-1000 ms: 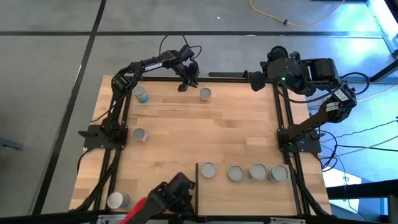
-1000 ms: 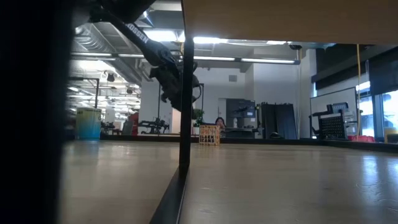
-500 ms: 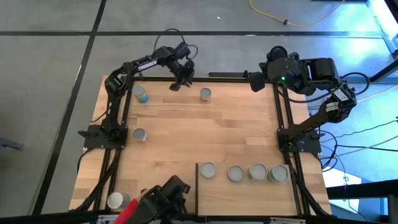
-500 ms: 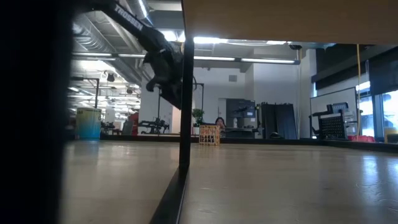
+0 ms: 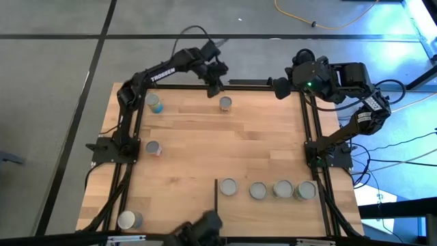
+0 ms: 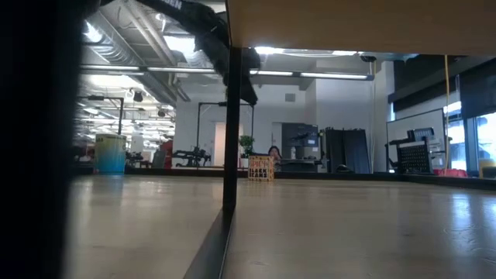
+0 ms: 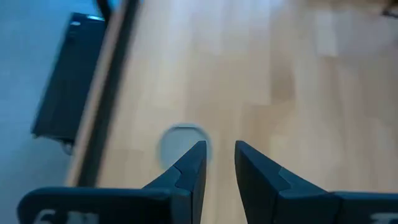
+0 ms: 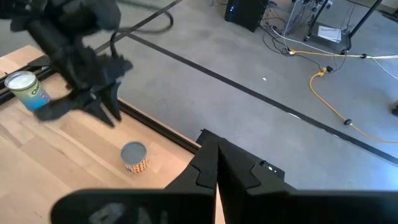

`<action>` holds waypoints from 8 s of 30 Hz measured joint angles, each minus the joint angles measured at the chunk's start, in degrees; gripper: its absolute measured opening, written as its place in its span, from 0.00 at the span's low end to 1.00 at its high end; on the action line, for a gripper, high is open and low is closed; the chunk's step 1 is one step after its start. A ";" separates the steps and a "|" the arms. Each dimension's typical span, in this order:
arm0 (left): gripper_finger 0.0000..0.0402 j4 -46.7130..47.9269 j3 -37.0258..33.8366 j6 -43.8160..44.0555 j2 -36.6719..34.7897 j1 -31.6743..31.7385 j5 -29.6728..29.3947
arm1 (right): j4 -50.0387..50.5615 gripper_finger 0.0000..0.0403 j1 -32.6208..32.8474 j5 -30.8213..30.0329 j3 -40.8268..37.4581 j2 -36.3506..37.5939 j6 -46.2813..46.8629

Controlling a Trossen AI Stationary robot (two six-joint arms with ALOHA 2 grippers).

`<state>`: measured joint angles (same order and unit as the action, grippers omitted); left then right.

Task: Pick and place cans onto a shelf
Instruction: Put the yellow canned black beans on the shelf

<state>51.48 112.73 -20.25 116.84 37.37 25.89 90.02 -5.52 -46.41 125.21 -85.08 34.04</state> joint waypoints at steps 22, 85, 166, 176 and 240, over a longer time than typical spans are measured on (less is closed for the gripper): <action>0.19 5.58 -0.11 4.86 4.52 -11.41 -21.44 | -0.01 0.01 0.00 6.05 0.00 -0.04 -4.89; 0.19 4.97 1.11 -29.42 14.36 8.98 8.06 | 0.00 0.01 -3.10 4.09 0.04 -1.59 4.74; 0.00 21.21 7.21 -38.35 13.60 10.71 -1.67 | -0.24 0.01 -6.48 14.31 -0.02 -4.26 -3.48; 0.00 26.06 7.21 -37.05 6.39 11.26 8.03 | -4.41 0.01 -16.87 30.19 -0.02 -12.22 -15.95; 0.00 38.49 0.22 -35.87 -9.34 16.23 20.50 | -6.49 0.18 -19.10 48.14 0.00 -40.41 -25.93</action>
<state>89.97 112.95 -56.12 107.50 53.60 46.39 83.53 -24.62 1.73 125.21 -125.49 8.11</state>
